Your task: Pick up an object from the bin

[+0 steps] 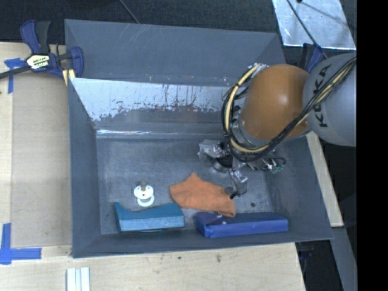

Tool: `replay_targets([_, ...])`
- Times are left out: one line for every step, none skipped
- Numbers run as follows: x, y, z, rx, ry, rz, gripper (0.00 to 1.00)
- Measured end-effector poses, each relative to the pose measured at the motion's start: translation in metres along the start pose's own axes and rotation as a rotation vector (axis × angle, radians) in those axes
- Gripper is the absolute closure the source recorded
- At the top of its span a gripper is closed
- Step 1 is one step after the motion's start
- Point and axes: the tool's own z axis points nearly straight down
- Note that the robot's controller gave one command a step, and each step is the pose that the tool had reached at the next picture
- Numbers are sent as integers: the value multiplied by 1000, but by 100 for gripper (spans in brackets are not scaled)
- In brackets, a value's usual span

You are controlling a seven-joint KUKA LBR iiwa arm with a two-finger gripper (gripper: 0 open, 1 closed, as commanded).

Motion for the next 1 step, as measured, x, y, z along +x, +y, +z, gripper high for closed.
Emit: replay_targets([17, 24, -3, 5, -8, -3, 0])
